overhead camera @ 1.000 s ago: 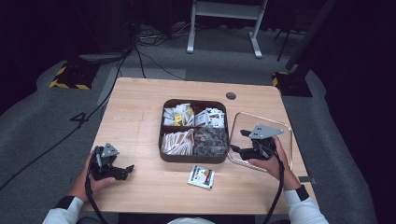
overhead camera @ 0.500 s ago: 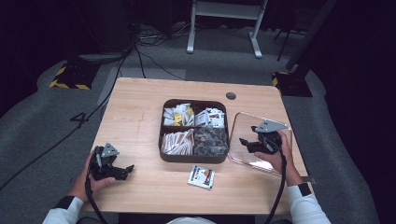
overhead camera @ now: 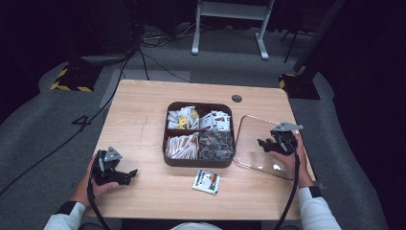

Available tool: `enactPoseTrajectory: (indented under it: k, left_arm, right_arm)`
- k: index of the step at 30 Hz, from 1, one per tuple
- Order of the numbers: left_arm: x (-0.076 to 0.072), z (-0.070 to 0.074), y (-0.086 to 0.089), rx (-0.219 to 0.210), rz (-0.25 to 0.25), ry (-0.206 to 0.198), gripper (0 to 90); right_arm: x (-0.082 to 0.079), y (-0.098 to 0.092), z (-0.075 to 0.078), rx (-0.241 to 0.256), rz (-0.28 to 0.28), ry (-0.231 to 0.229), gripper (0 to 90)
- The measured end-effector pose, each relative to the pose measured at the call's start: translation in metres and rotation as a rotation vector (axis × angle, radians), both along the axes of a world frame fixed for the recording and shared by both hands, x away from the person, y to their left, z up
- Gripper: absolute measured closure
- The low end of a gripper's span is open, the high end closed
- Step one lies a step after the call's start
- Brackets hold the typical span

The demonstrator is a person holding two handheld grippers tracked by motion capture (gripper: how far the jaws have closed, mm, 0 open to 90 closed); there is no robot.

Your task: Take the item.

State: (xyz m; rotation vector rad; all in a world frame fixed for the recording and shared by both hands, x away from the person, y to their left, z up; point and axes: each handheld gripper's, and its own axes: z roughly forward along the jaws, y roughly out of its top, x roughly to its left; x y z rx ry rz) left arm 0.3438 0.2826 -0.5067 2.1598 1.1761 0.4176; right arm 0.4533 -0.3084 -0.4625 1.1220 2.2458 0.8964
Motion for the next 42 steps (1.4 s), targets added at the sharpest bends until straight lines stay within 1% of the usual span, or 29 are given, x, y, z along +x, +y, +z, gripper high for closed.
enactPoseTrajectory:
  k: [7, 9, 13, 14, 15, 19, 24, 26, 29, 31, 35, 42]
  left_arm:
    - [0.0, 0.0, 0.0, 0.0, 0.0, 0.0, 0.5]
    - [0.0, 0.0, 0.0, 0.0, 0.0, 0.0, 0.5]
    - [0.0, 0.0, 0.0, 0.0, 0.0, 0.0, 0.5]
    - [0.0, 0.0, 0.0, 0.0, 0.0, 0.0, 0.5]
    - [0.0, 0.0, 0.0, 0.0, 0.0, 0.0, 0.5]
    - [0.0, 0.0, 0.0, -0.001, 0.0, 0.0, 0.5]
    - [0.0, 0.0, 0.0, 0.0, 0.001, 0.0, 0.5]
    - [0.0, 0.0, 0.0, -0.001, 0.0, 0.0, 0.5]
    - [0.0, 0.0, 0.0, 0.0, 0.0, 0.0, 0.5]
    - [0.0, 0.0, 0.0, 0.0, -0.002, 0.0, 0.4]
    - [0.001, 0.0, 0.0, 0.004, -0.007, 0.0, 0.3]
    - [0.001, 0.0, 0.001, 0.005, -0.013, -0.003, 0.3]
  right_arm:
    - [0.01, -0.014, -0.017, 0.003, -0.047, 0.053, 31.3]
    - [0.011, -0.018, -0.02, 0.016, -0.055, 0.067, 32.2]
    - [0.013, -0.022, -0.025, 0.026, -0.062, 0.085, 35.3]
    - [0.014, -0.023, -0.026, 0.032, -0.061, 0.092, 36.1]
    - [0.014, -0.025, -0.027, 0.053, -0.061, 0.098, 37.6]
    - [0.015, -0.026, -0.028, 0.066, -0.063, 0.099, 40.0]
    - [0.014, -0.026, -0.028, 0.094, -0.039, 0.102, 52.5]
    - [0.013, -0.025, -0.028, 0.102, -0.014, 0.103, 58.9]
    - [0.013, -0.024, -0.028, 0.097, -0.013, 0.106, 59.3]
    - [0.013, -0.025, -0.028, 0.106, -0.012, 0.104, 59.5]
    - [0.013, -0.024, -0.028, 0.096, -0.009, 0.103, 59.6]
    - [0.013, -0.024, -0.027, 0.098, -0.009, 0.106, 59.7]
